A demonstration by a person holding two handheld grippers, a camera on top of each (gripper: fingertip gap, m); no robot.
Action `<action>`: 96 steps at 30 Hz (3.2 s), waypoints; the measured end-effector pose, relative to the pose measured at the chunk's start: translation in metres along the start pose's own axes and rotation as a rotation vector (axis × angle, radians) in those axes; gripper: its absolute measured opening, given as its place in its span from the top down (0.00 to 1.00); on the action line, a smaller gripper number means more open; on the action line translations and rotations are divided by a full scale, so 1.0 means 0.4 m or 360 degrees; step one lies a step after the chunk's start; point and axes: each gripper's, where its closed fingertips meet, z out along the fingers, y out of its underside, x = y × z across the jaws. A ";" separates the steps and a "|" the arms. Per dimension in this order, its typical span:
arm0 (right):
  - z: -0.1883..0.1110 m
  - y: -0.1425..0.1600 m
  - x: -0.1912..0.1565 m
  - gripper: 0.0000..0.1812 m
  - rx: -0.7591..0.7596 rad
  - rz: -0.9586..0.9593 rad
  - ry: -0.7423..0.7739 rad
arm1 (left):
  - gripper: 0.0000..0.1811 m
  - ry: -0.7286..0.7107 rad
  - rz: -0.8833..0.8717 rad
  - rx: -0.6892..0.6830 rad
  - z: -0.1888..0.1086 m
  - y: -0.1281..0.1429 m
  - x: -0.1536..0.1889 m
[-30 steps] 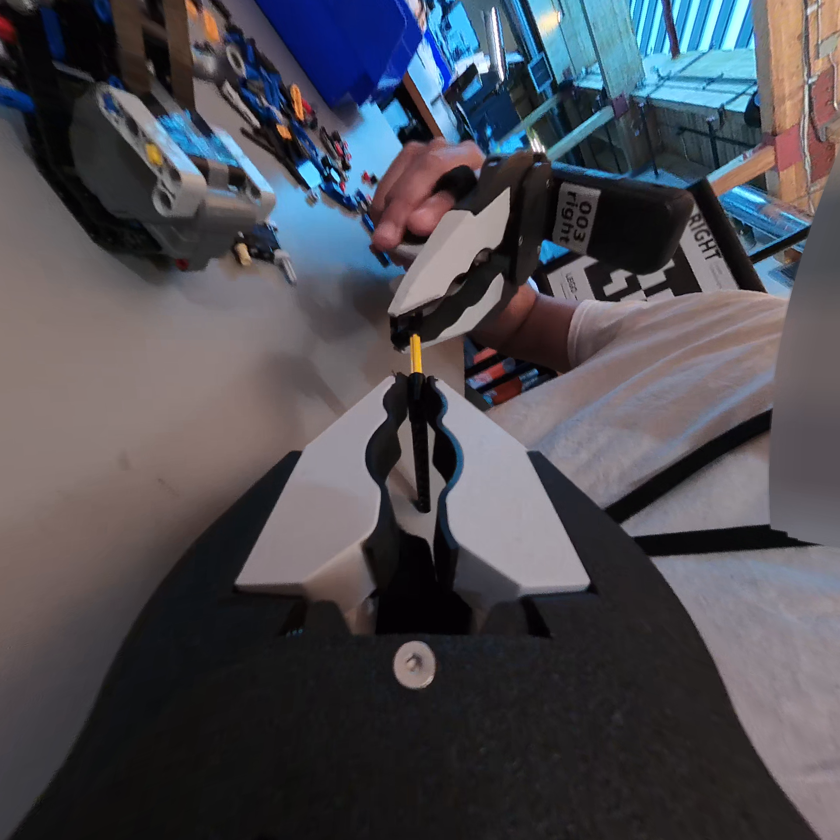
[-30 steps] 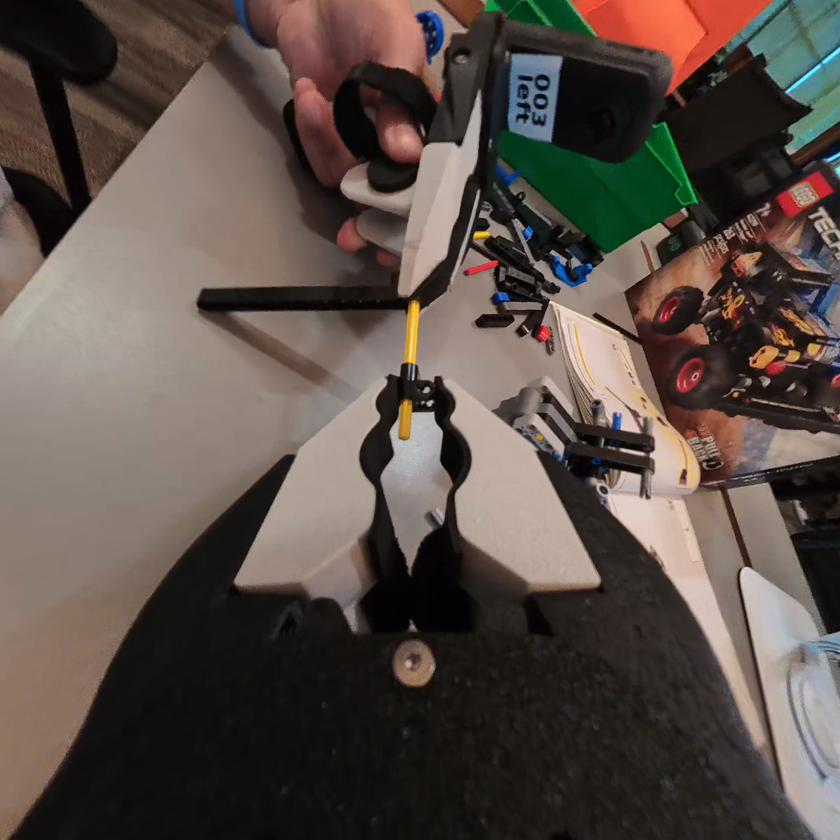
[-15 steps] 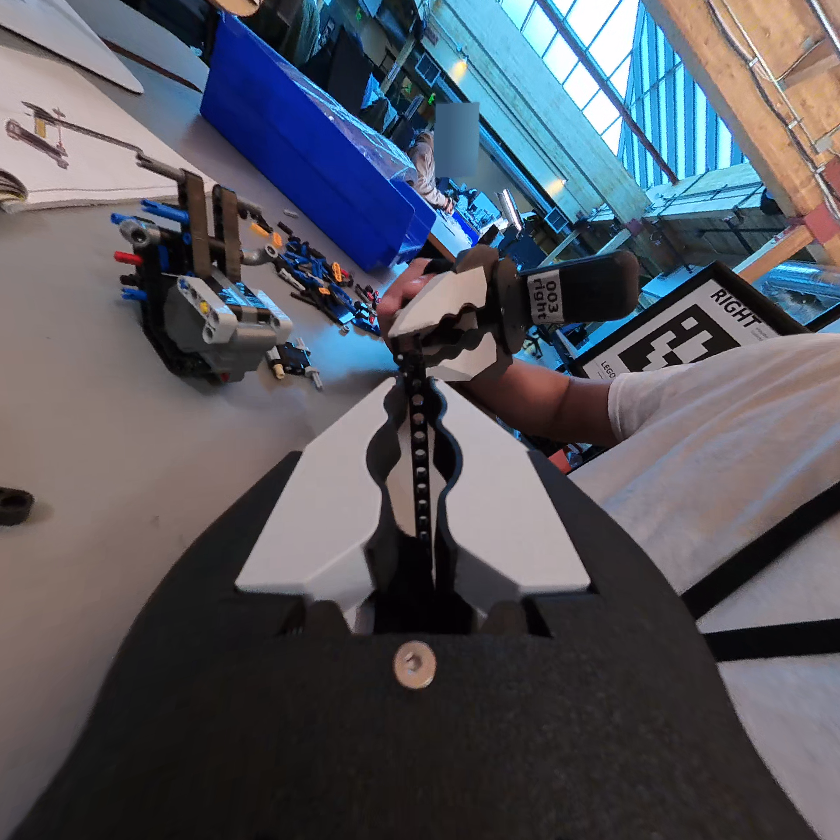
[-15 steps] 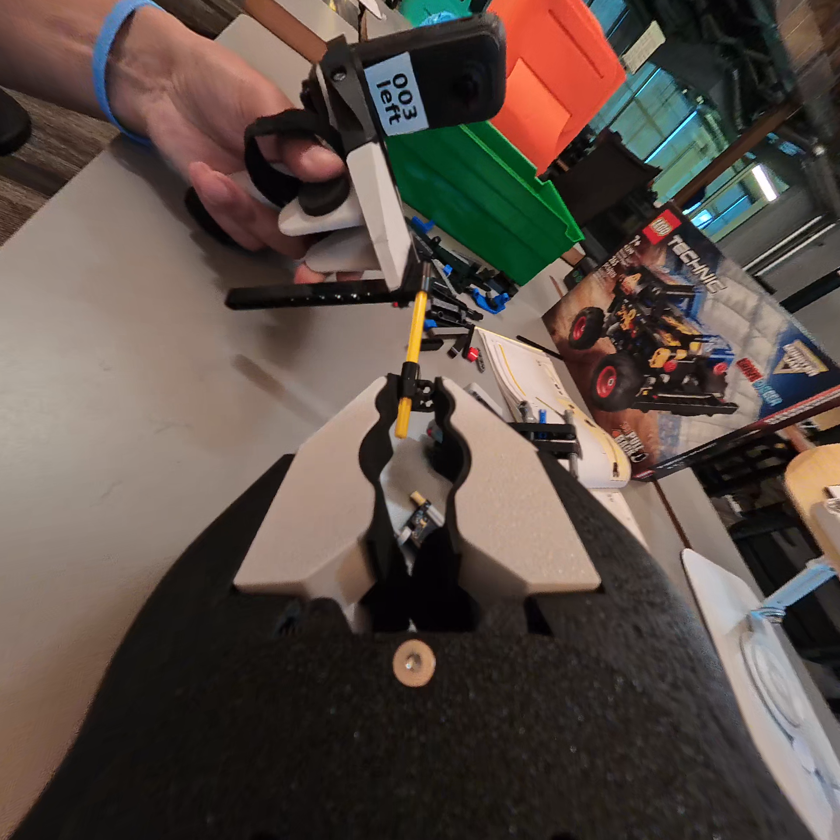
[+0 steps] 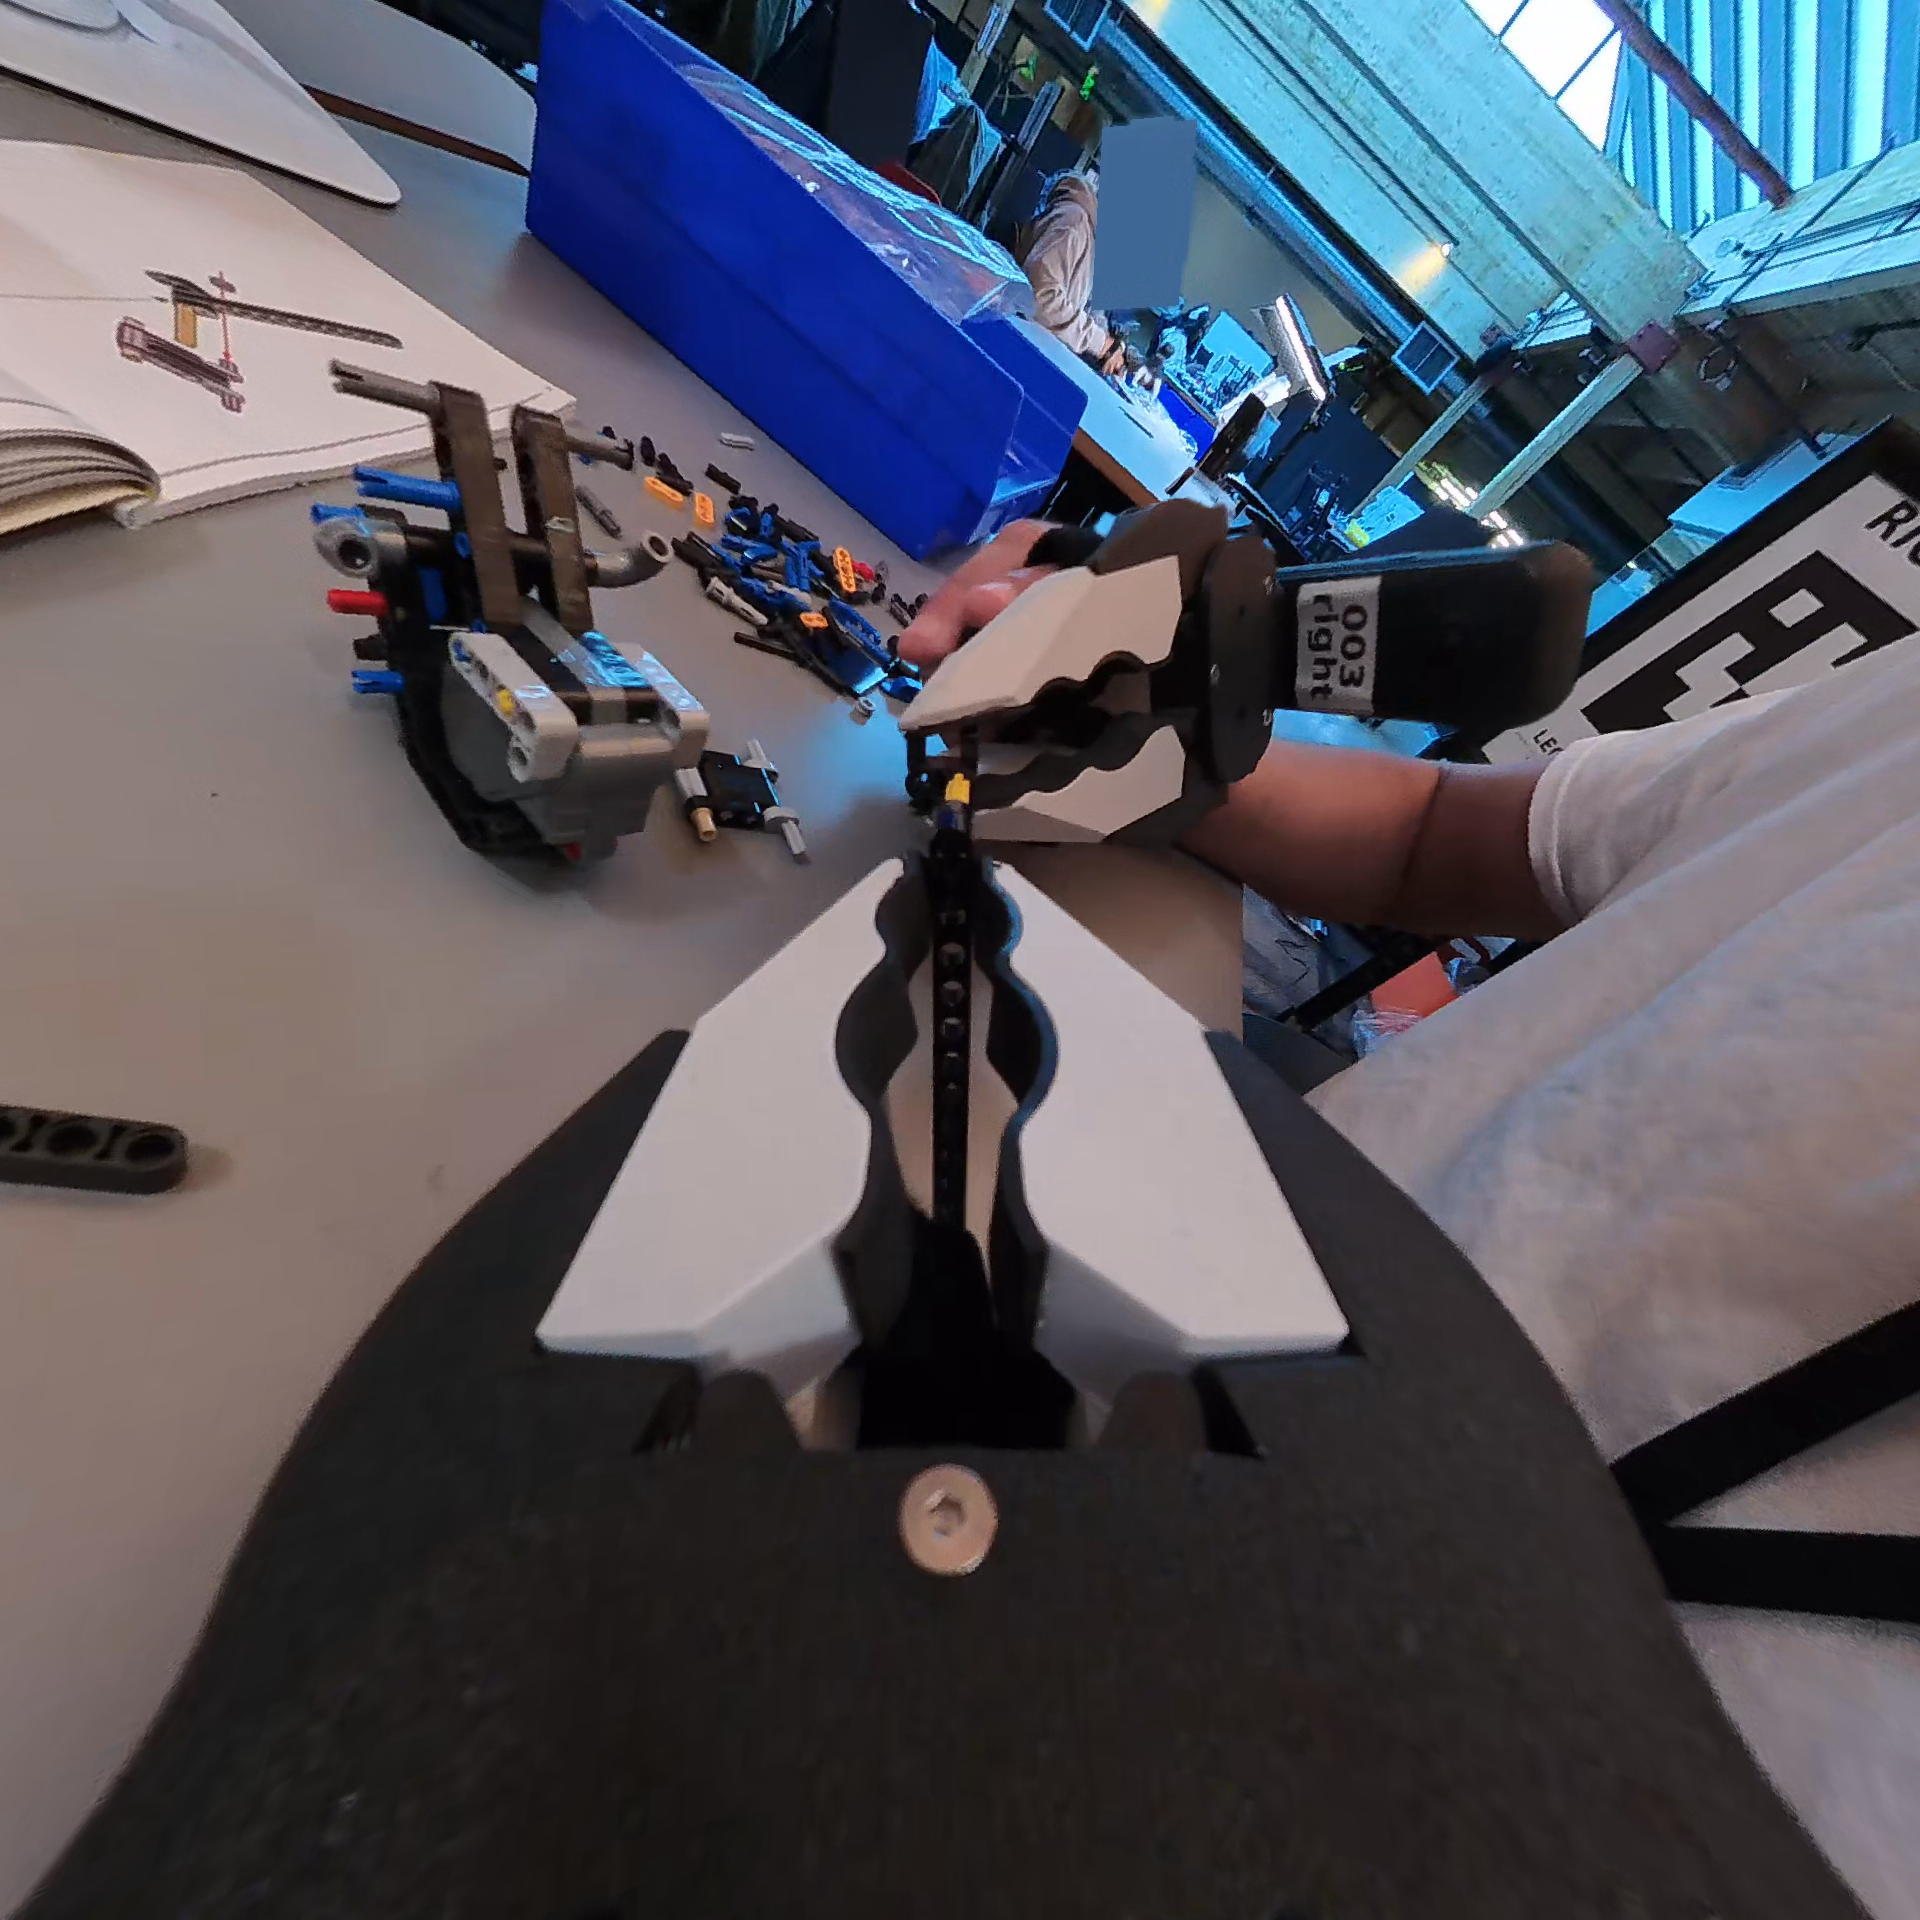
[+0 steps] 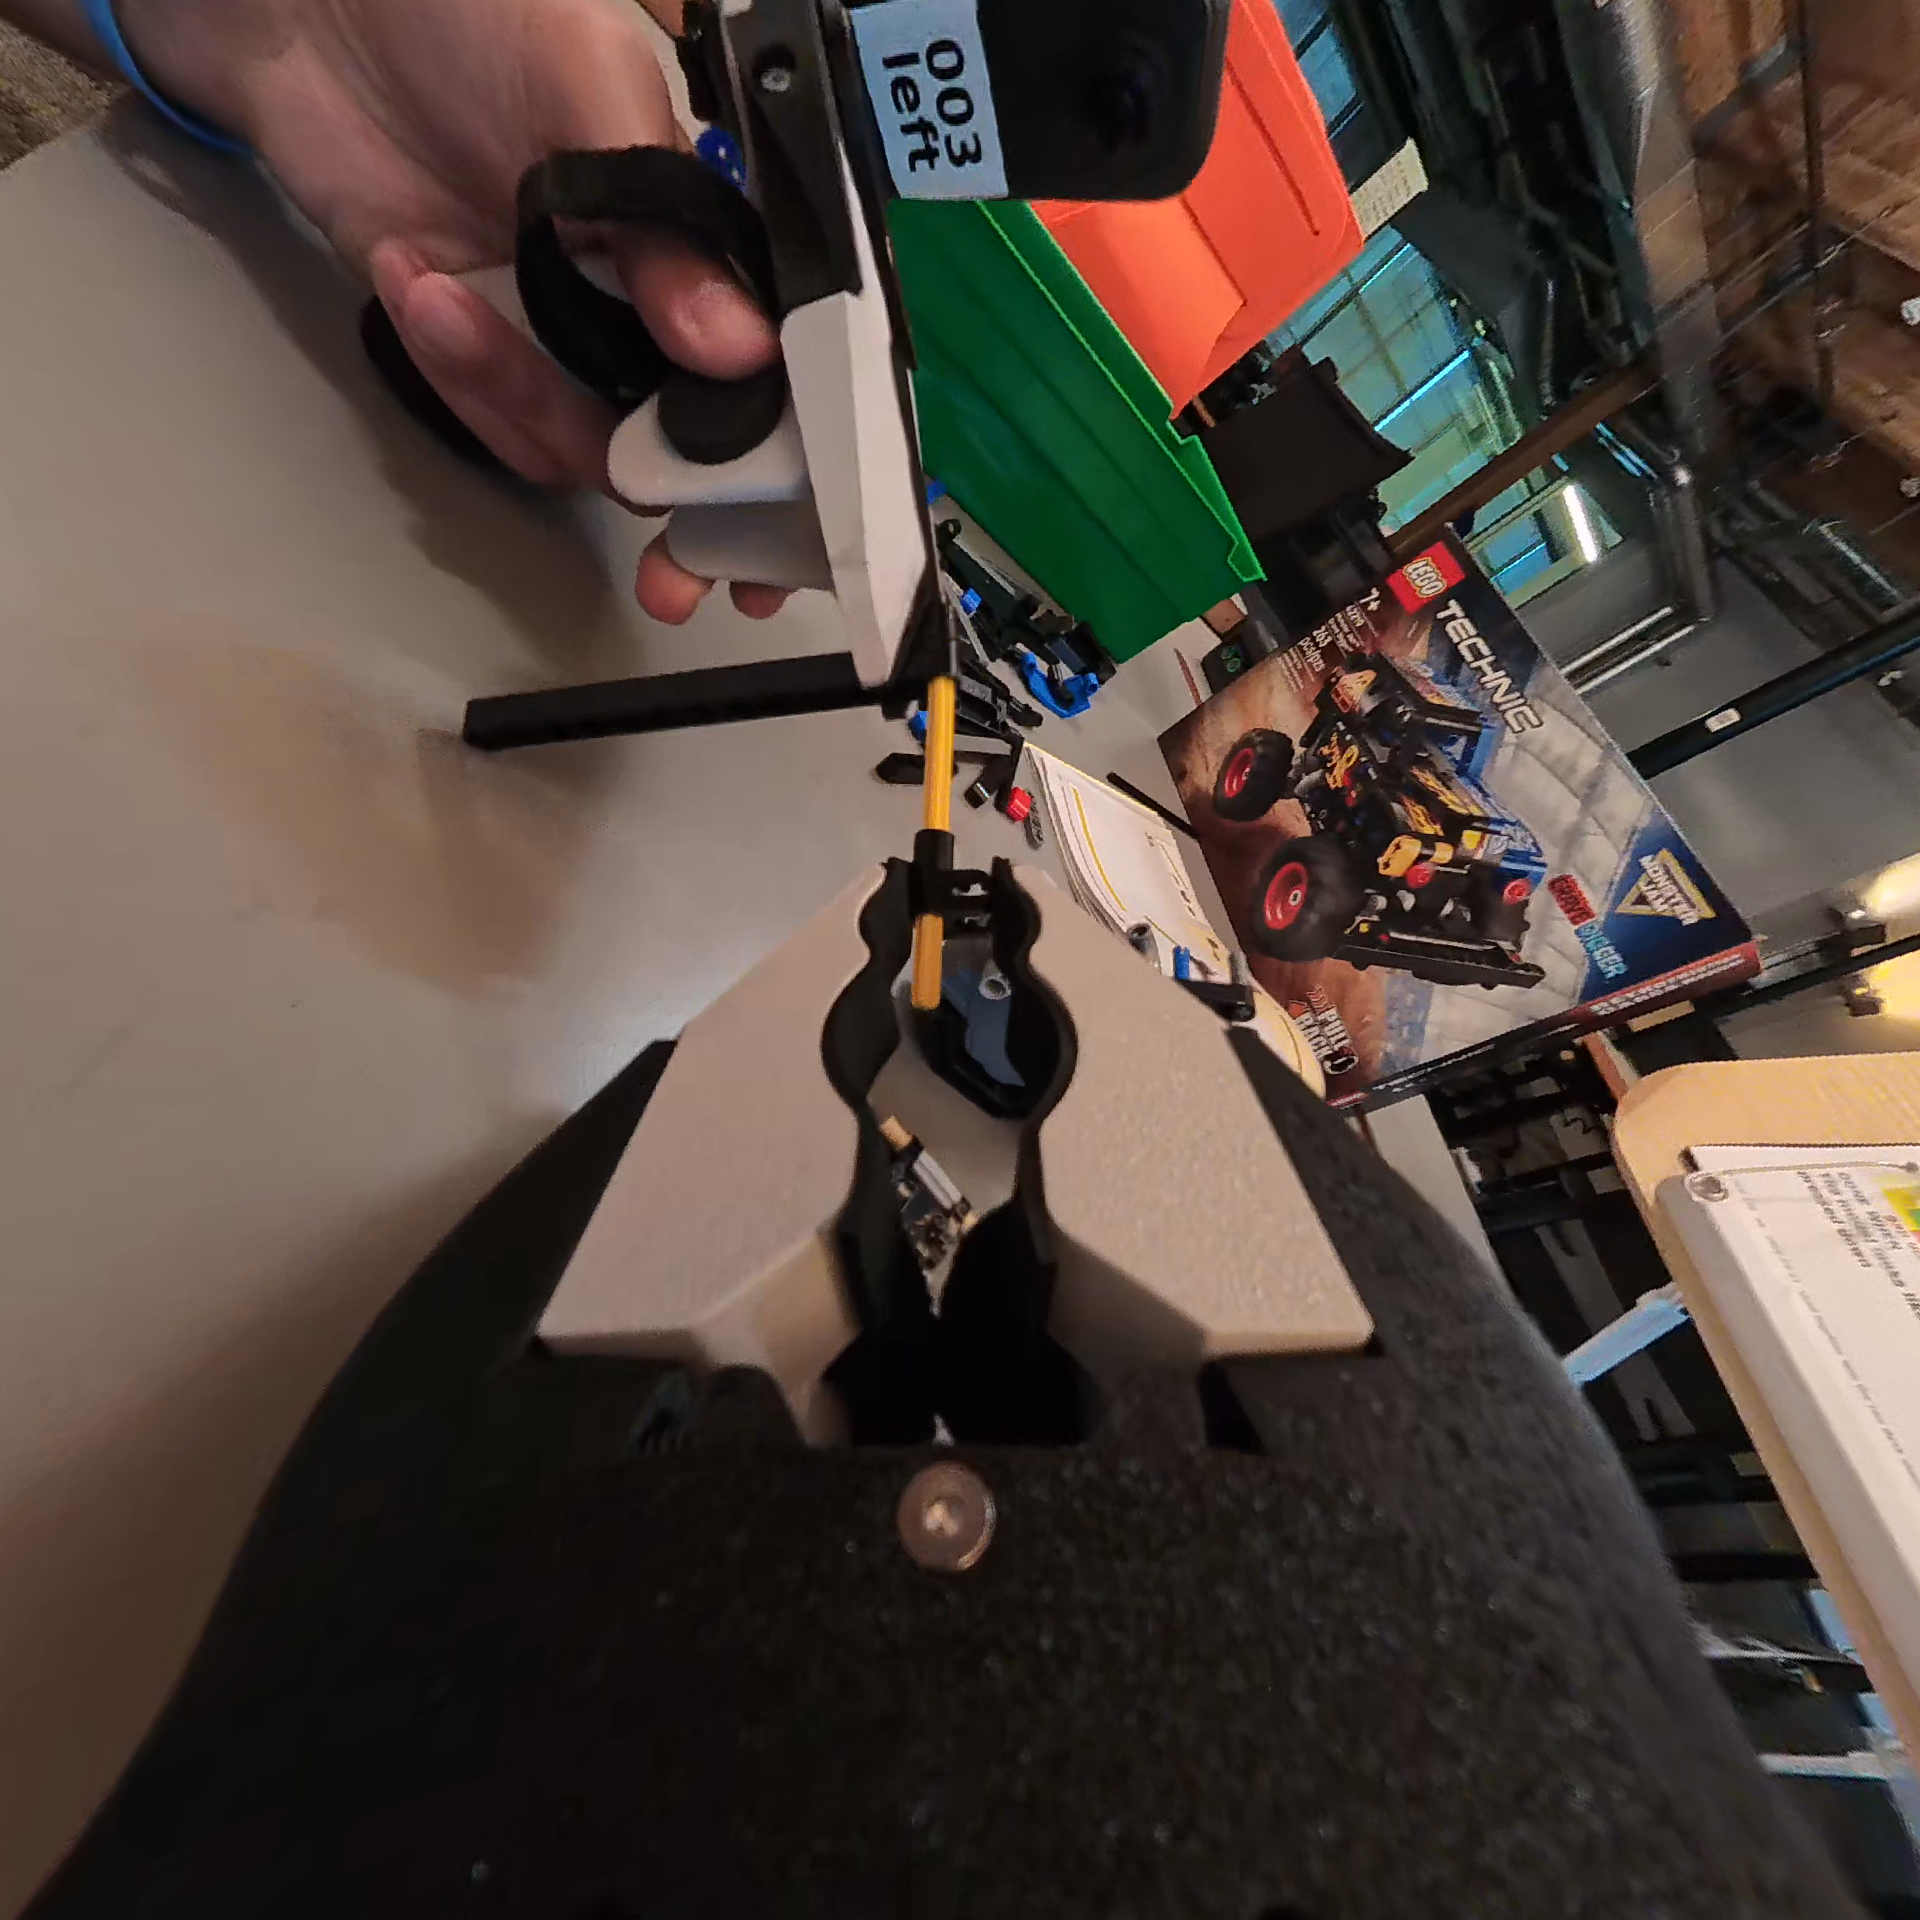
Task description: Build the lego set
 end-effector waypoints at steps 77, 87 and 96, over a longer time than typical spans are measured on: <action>-0.004 -0.084 -0.103 0.98 0.0064 0.0567 -0.0598 | 0.97 -0.0273 0.1409 -0.0820 0.017 0.037 0.087; 0.001 -0.071 -0.092 0.98 0.0002 0.0766 -0.0615 | 0.97 -0.0199 0.1199 -0.0707 0.026 0.027 0.070; 0.007 -0.082 -0.052 0.96 0.0069 0.0908 -0.0534 | 0.97 0.0073 0.0620 -0.0312 0.012 0.002 0.056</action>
